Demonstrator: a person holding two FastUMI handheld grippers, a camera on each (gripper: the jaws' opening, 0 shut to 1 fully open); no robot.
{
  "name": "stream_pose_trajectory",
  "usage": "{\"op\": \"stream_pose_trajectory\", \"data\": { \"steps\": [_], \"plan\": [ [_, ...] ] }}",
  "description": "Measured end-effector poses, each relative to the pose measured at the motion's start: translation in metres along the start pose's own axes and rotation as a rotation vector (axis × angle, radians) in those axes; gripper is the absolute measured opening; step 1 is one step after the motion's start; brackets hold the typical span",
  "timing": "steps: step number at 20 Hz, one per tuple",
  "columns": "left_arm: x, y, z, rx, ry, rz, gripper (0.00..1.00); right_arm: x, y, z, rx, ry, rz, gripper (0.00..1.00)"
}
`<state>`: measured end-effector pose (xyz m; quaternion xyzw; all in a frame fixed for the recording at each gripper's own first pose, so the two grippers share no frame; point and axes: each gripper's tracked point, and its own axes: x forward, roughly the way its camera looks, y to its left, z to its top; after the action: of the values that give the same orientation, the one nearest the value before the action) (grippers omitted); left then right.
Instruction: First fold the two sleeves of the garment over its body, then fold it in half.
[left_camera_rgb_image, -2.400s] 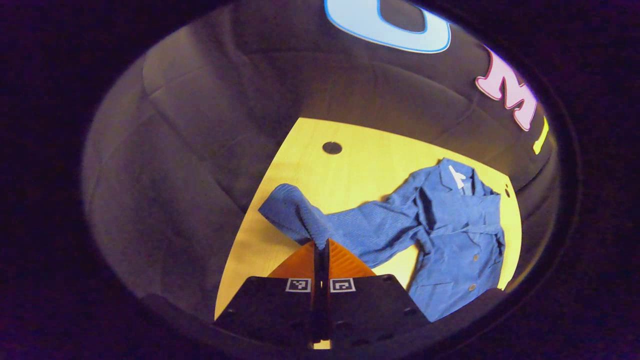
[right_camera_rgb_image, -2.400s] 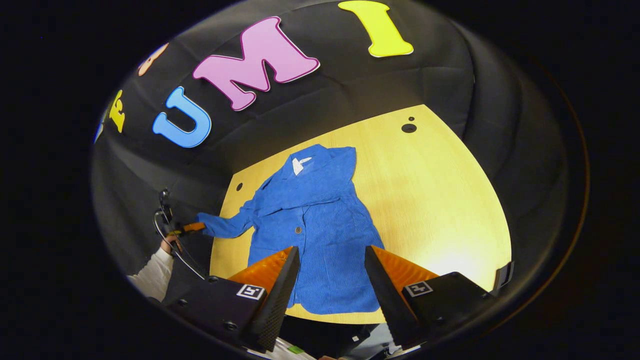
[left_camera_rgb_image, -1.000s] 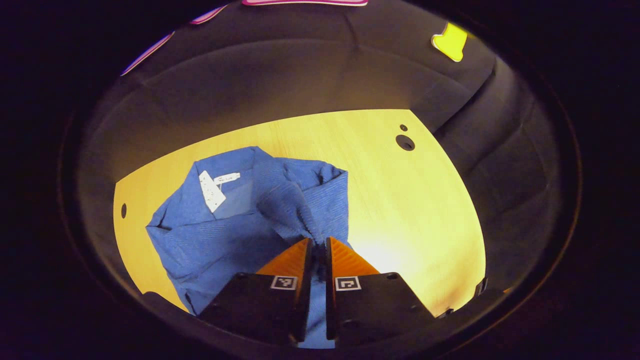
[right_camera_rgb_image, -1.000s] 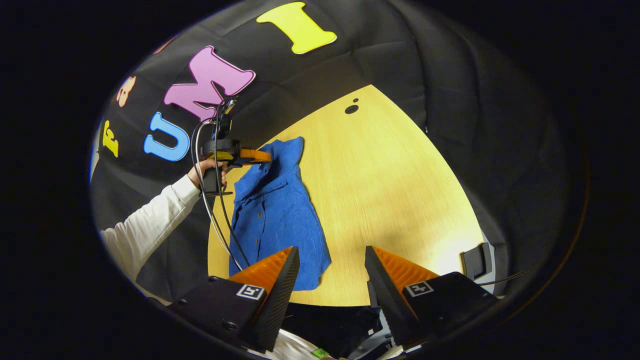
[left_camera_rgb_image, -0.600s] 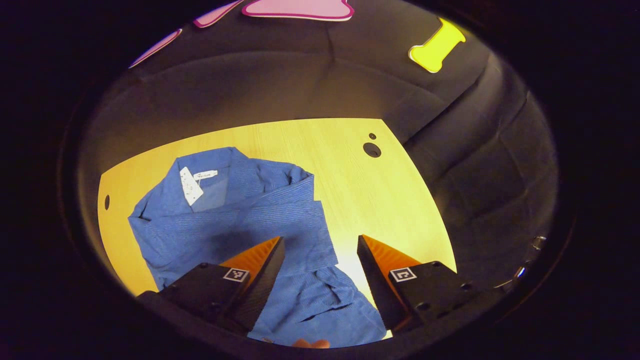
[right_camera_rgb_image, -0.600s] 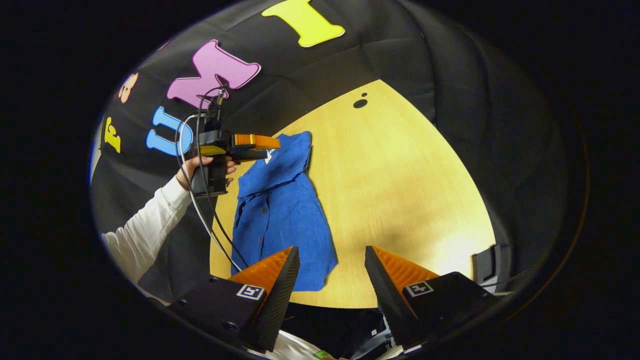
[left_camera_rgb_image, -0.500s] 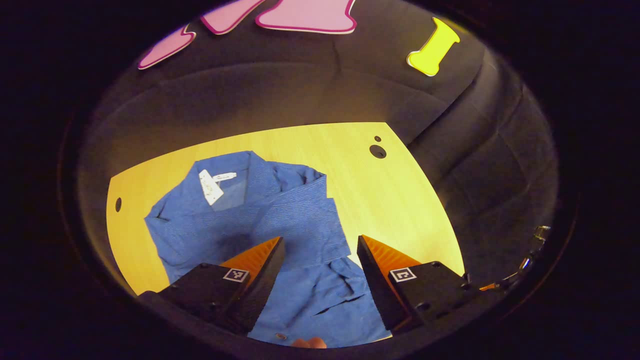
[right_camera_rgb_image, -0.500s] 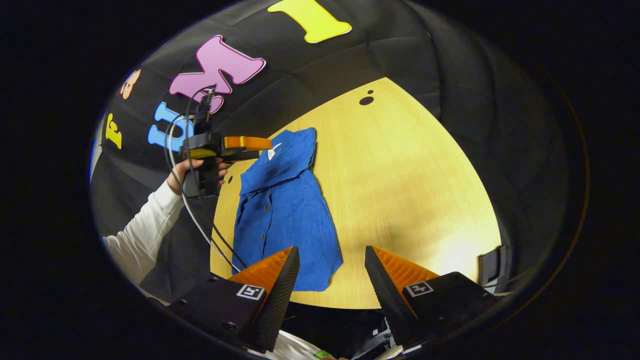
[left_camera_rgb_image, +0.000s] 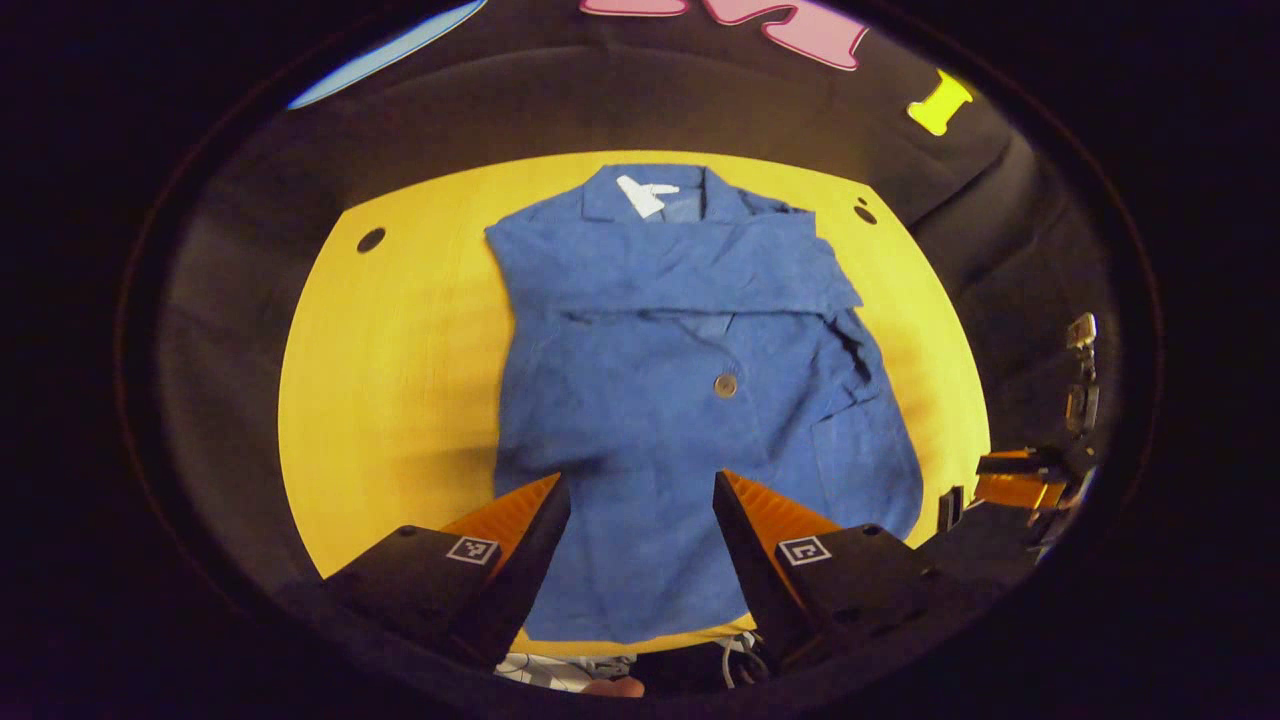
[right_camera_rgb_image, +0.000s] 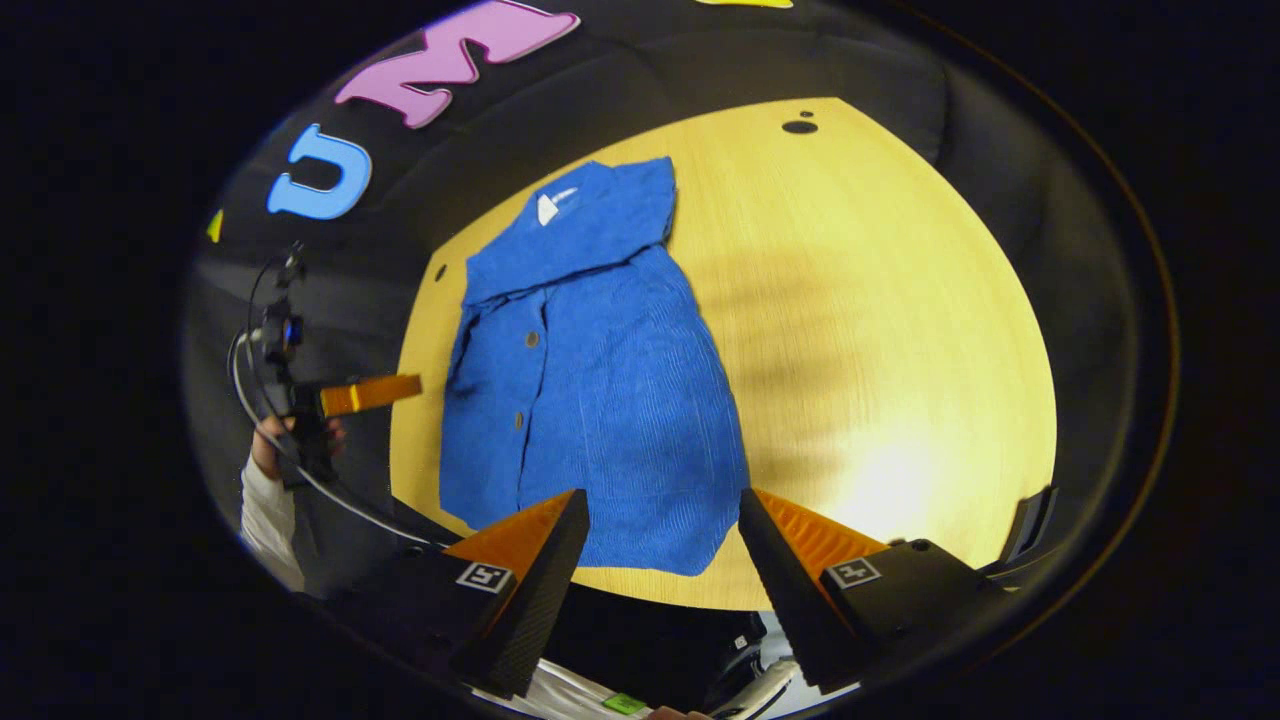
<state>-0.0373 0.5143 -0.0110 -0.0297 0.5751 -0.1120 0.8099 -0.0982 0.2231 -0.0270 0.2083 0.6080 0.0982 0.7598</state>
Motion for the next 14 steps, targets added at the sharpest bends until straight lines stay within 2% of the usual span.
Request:
{"op": "stream_pose_trajectory", "data": {
  "steps": [3,5,7,14],
  "plan": [
    [0.018,0.043,-0.067,-0.108,0.097,0.034,0.84,0.019,-0.016,-0.007,0.0,0.076,-0.111,0.99],
    [0.027,0.056,-0.094,-0.146,0.137,0.058,0.86,0.029,-0.018,-0.013,-0.003,0.123,-0.145,0.99],
    [0.035,0.071,-0.117,-0.175,0.183,0.074,0.84,0.039,-0.029,-0.022,-0.002,0.178,-0.211,0.99],
    [0.067,0.076,-0.156,-0.169,0.307,0.068,0.85,0.06,-0.049,-0.056,-0.061,0.286,-0.324,0.99]
  ]
}}
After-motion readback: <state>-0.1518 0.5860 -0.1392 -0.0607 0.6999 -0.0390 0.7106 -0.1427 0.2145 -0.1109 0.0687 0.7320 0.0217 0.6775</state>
